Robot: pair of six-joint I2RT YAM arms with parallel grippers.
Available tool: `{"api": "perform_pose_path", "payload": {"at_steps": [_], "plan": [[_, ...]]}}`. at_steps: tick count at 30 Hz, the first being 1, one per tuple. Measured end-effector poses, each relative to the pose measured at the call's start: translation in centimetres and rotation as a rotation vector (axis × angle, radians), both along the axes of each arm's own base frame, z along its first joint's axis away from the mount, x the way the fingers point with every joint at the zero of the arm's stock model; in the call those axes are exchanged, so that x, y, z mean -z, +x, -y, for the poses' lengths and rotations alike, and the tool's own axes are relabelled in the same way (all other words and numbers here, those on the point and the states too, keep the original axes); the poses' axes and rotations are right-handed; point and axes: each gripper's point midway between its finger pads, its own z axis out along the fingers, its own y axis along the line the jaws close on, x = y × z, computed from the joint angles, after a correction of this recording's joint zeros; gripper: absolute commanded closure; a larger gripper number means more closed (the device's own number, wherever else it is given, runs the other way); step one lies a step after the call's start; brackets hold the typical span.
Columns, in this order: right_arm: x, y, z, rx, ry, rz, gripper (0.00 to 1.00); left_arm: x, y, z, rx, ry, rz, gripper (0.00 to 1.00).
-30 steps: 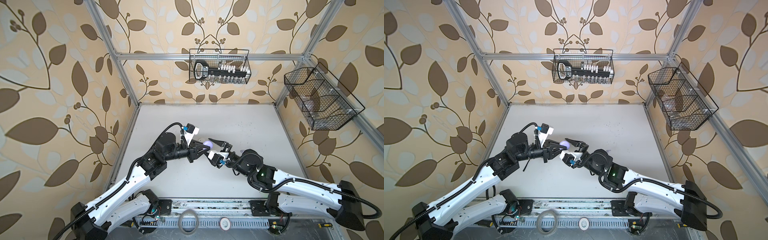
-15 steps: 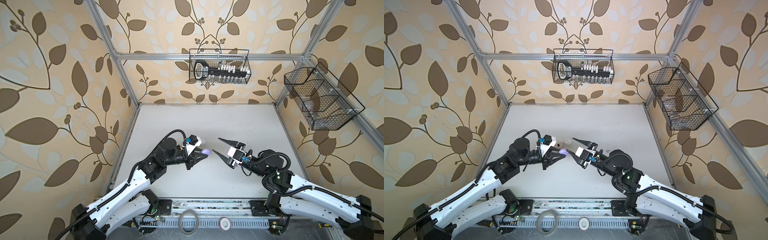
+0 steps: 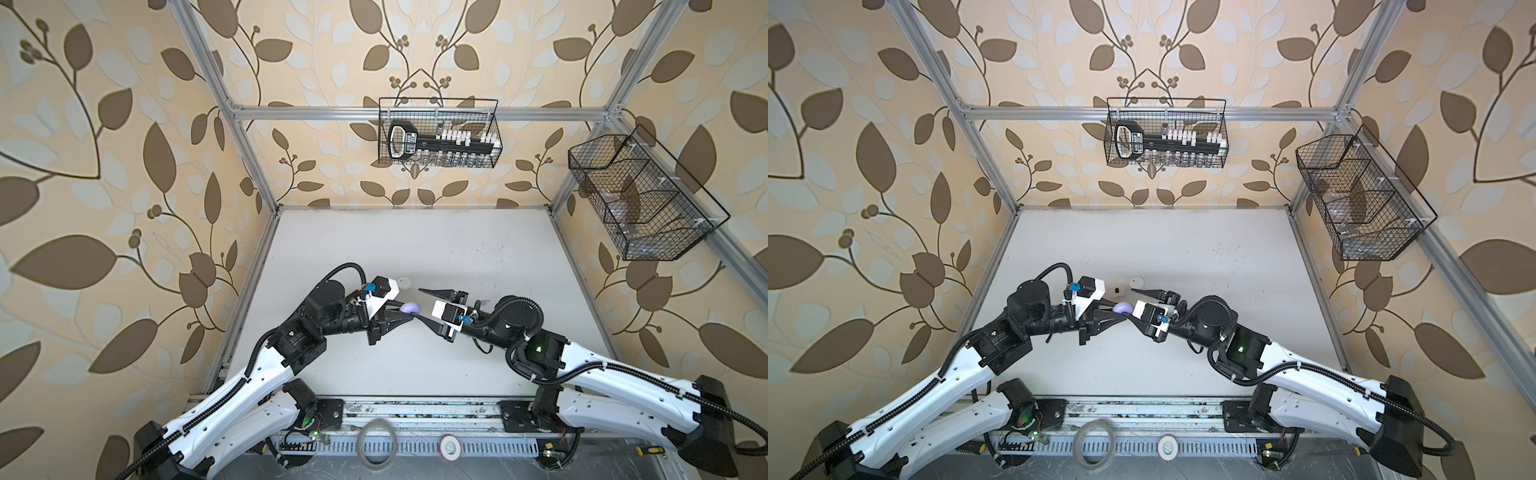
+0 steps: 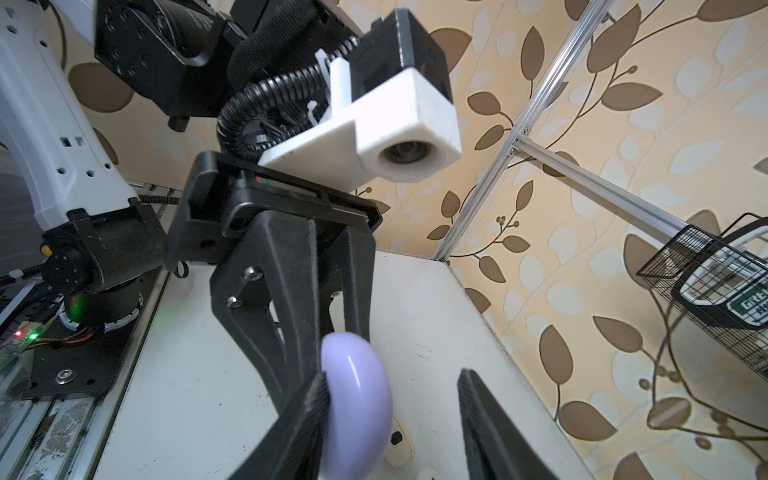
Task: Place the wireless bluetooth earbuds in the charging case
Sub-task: 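Open the right gripper and withdraw it while the left gripper holds the case, then move the right gripper over the lavender earbuds on the table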
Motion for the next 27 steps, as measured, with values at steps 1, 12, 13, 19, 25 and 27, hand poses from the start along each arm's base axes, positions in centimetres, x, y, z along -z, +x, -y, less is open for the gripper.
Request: {"api": "perform_pose_path", "payload": {"at_steps": [1,12,13,19,25,27], "plan": [[0.0,0.1,0.0,0.002,0.004,-0.002,0.55,0.0,0.0,0.0,-0.003,0.0,0.001,1.0],[-1.1,1.9,1.1,0.093,0.068,-0.025,0.6,-0.2,-0.9,0.3,0.05,-0.01,0.023,1.0],[-1.1,2.0,1.2,0.098,0.073,-0.032,0.6,-0.2,-0.9,0.3,0.05,-0.013,0.03,1.0],[-1.7,3.8,4.1,0.272,0.196,-0.166,0.56,0.9,-0.9,0.3,0.049,-0.019,0.05,1.0],[-0.1,6.3,13.0,0.618,0.488,-0.45,0.61,1.8,-1.3,-0.2,0.033,-0.028,0.051,1.0],[3.6,7.1,15.0,0.729,0.522,-0.558,0.61,1.6,-1.5,-0.7,0.016,-0.043,0.061,1.0]]}}
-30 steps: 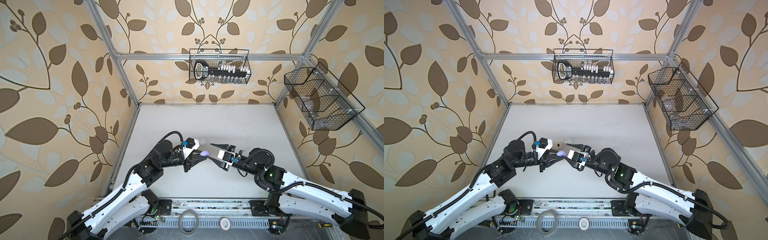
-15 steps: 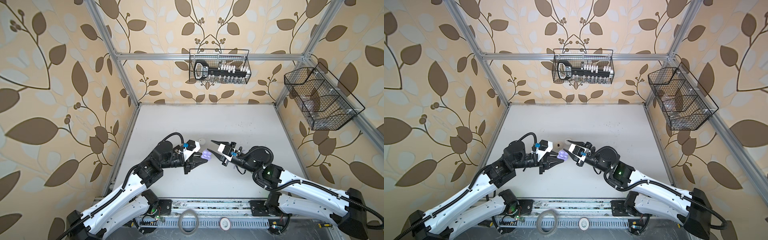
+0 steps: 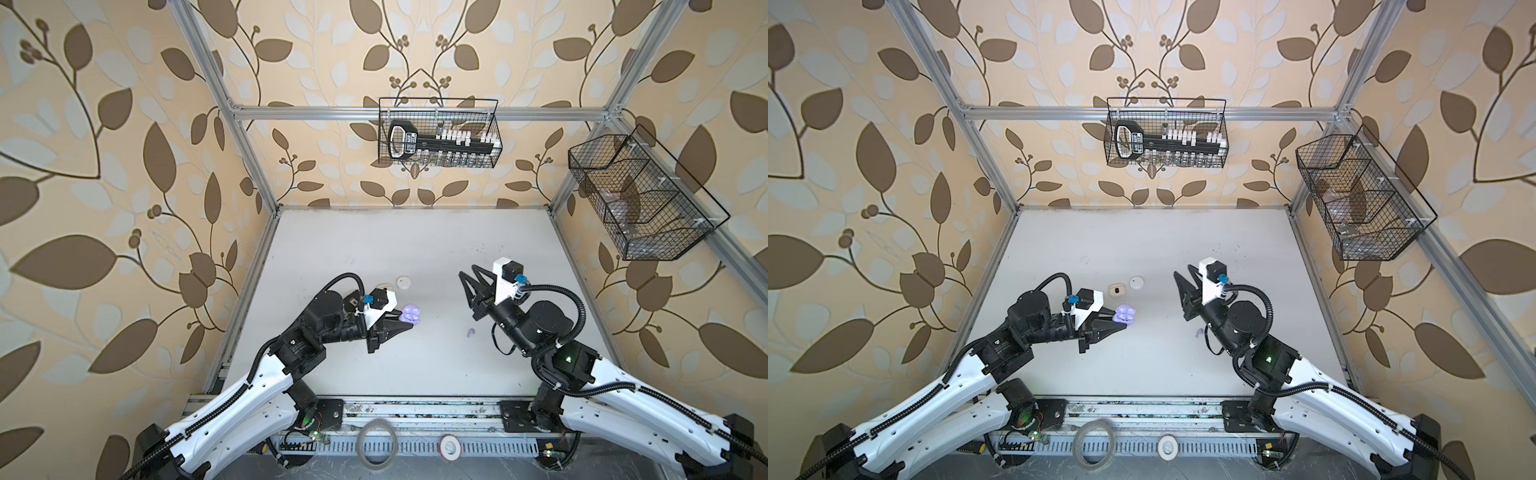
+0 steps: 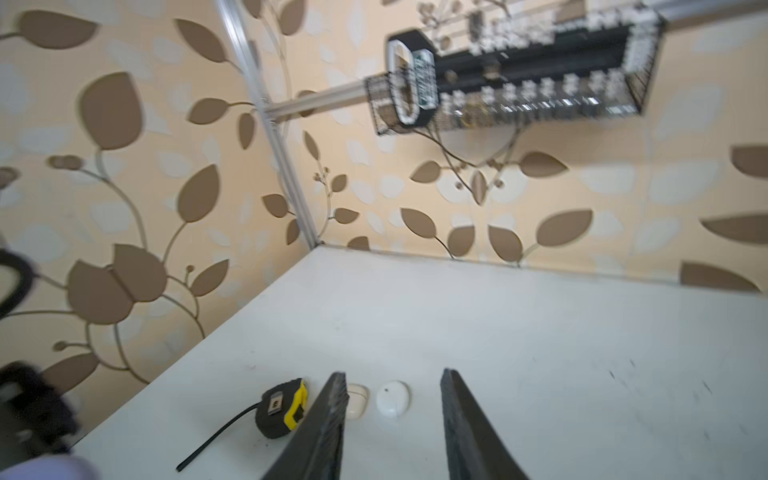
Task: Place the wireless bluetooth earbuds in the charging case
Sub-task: 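Move the right gripper over the lavender earbuds on the table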
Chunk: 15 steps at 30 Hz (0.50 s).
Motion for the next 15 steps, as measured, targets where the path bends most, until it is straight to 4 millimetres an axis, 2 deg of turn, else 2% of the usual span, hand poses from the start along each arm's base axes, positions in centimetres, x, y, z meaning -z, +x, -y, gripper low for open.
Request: {"api": "perform_pose_path", "payload": {"at_steps": [2,4,7,10,15], "plan": [[5.3,0.2,1.3,0.065,0.003,-0.136,0.61,-0.4,-0.2,-0.4,-0.014,-0.016,0.011,1.0],[11.1,-0.5,2.2,0.101,-0.036,-0.281,0.59,-0.8,-0.1,-0.7,-0.035,-0.028,0.021,1.0],[16.9,-1.8,3.4,0.149,-0.119,-0.461,0.52,-1.1,-0.2,-0.9,-0.044,-0.038,0.018,1.0],[19.3,-2.2,4.0,0.185,-0.176,-0.592,0.53,-1.0,-0.2,-0.9,-0.047,-0.038,0.008,1.0],[19.6,-1.8,4.5,0.22,-0.171,-0.736,0.55,-1.1,-0.2,-1.1,-0.056,-0.04,0.008,1.0]]}}
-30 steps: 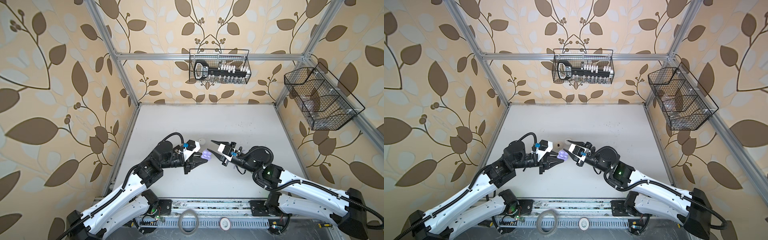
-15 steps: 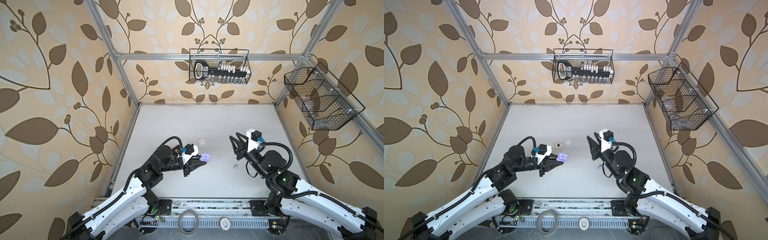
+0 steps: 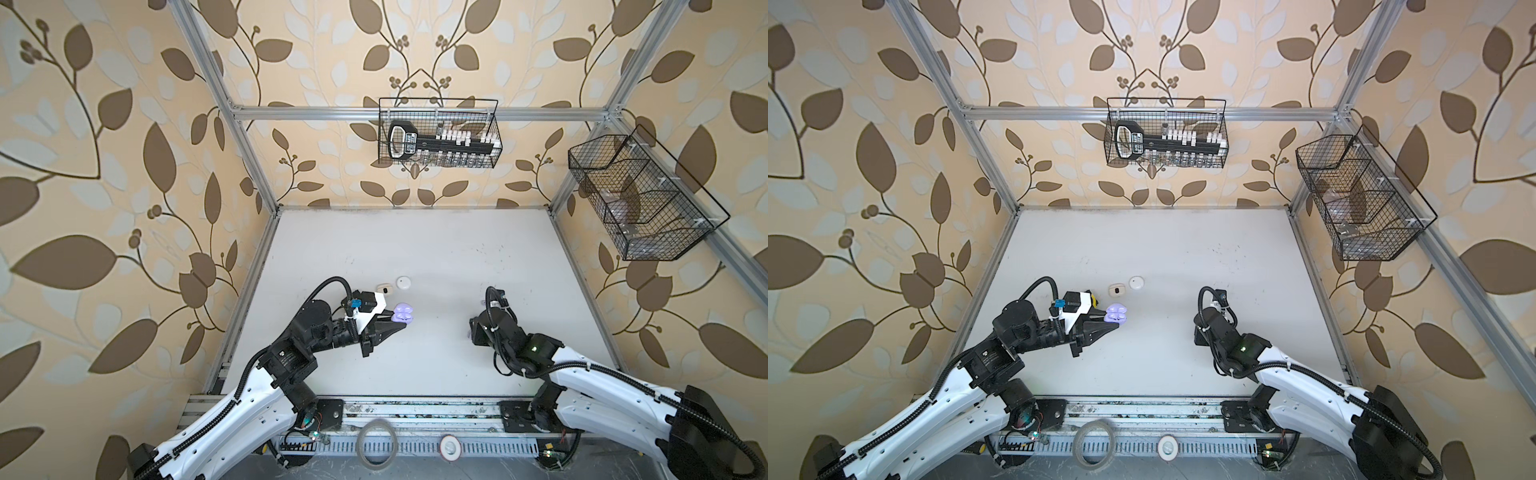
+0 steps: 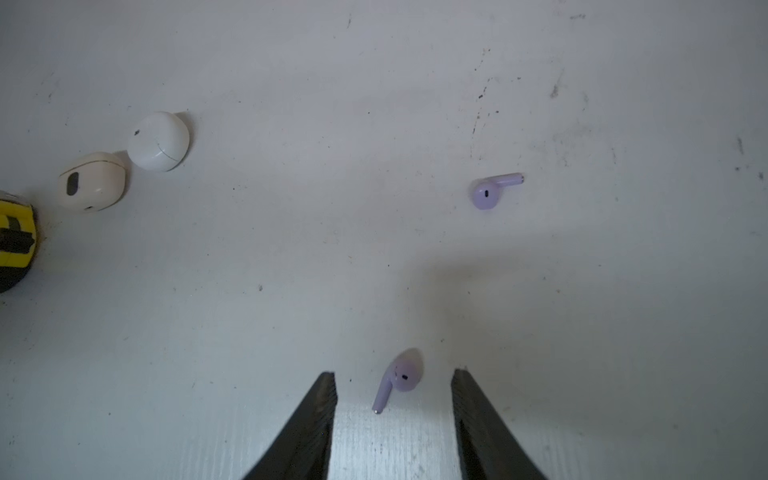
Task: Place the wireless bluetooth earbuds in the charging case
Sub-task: 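Move the right gripper over the lavender earbuds on the table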
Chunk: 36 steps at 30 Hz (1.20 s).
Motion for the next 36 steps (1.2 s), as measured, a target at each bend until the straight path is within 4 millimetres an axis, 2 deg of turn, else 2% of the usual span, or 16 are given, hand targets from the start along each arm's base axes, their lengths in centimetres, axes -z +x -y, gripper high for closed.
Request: {"api": "perform_pose_path", "payload": {"at_steps": [5,13,20,25,30,36], "plan": [[0.1,0.0,0.9,0.022,-0.03,-0.108,0.53,-0.1,-0.1,-0.1,-0.002,-0.003,0.005,1.0],[3.7,-1.8,0.7,-0.067,-0.131,-0.344,0.48,0.2,0.0,-0.1,-0.005,0.007,-0.006,1.0],[2.6,0.4,-0.3,-0.077,-0.092,-0.373,0.47,0.3,0.0,-0.1,-0.005,0.009,-0.009,1.0],[2.8,1.5,-1.3,-0.094,-0.068,-0.444,0.46,0.4,0.0,-0.2,-0.007,0.013,-0.013,1.0],[3.7,0.7,-0.9,-0.085,-0.062,-0.532,0.46,0.4,-0.2,-0.3,-0.01,0.013,-0.012,1.0],[3.7,0.0,-0.7,-0.091,-0.065,-0.568,0.49,0.6,0.0,-0.4,-0.023,0.016,-0.014,1.0]]}}
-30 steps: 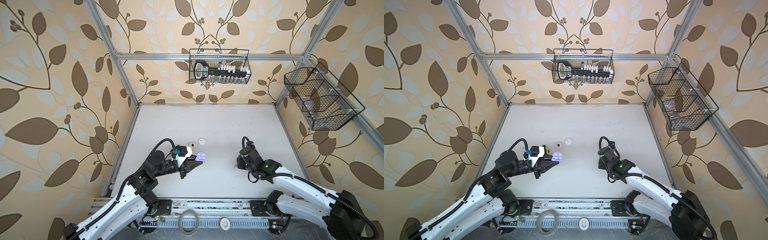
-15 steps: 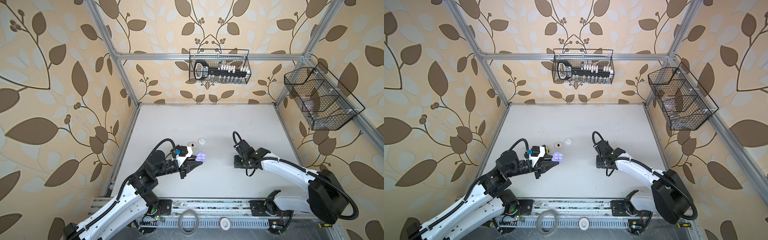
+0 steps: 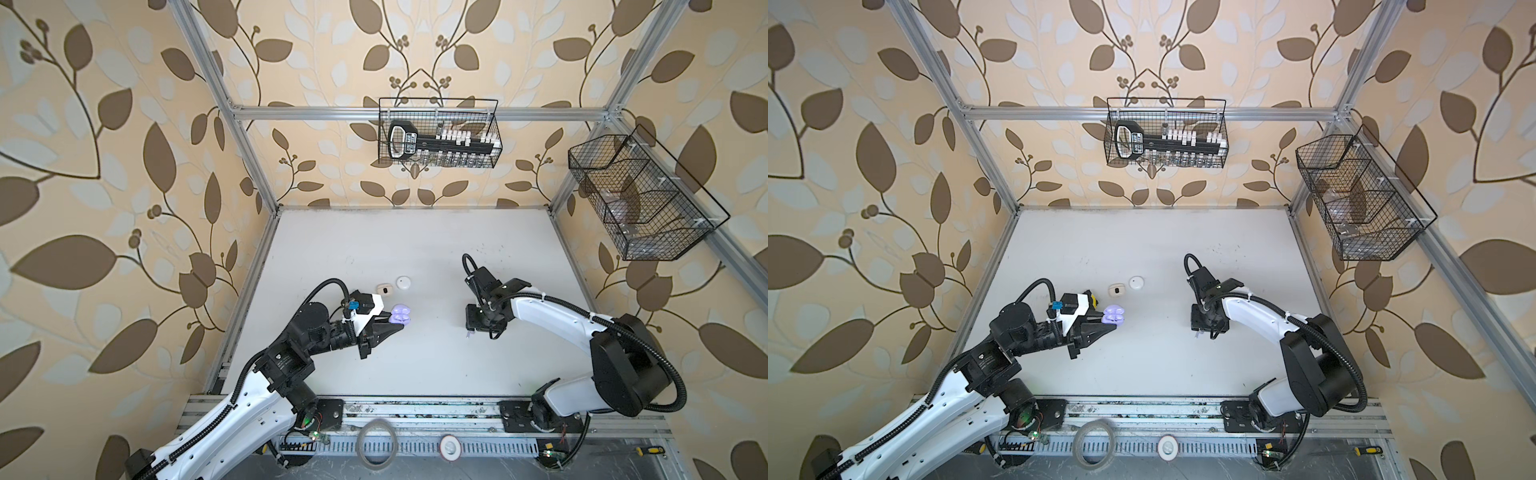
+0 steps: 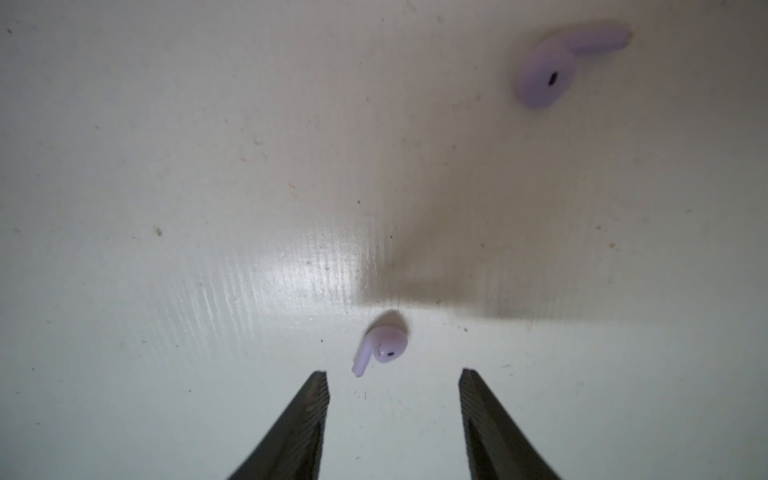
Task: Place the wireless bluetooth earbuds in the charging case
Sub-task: 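Move the right gripper over the lavender earbuds on the table, then lower the right gripper and close it on a lavender earbud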
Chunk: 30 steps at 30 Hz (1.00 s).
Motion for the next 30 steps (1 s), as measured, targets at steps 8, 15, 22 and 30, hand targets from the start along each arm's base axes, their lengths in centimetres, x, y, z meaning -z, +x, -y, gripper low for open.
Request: {"api": "perform_pose_path", "payload": {"at_steps": [8,15,22,30], "plan": [[1.1,-0.1,-0.3,-0.008,-0.002,-0.034,0.5,0.0,0.1,-0.1,-0.006,0.0,0.001,1.0],[1.6,0.4,-1.1,-0.029,0.002,-0.018,0.53,0.0,0.1,-0.1,-0.009,0.0,0.002,1.0],[2.6,0.1,-1.0,-0.033,-0.009,-0.026,0.54,0.1,0.1,-0.1,-0.009,0.002,-0.001,1.0],[2.8,0.1,-0.6,-0.03,-0.028,-0.011,0.54,0.1,0.1,-0.1,-0.009,0.002,-0.001,1.0]]}}
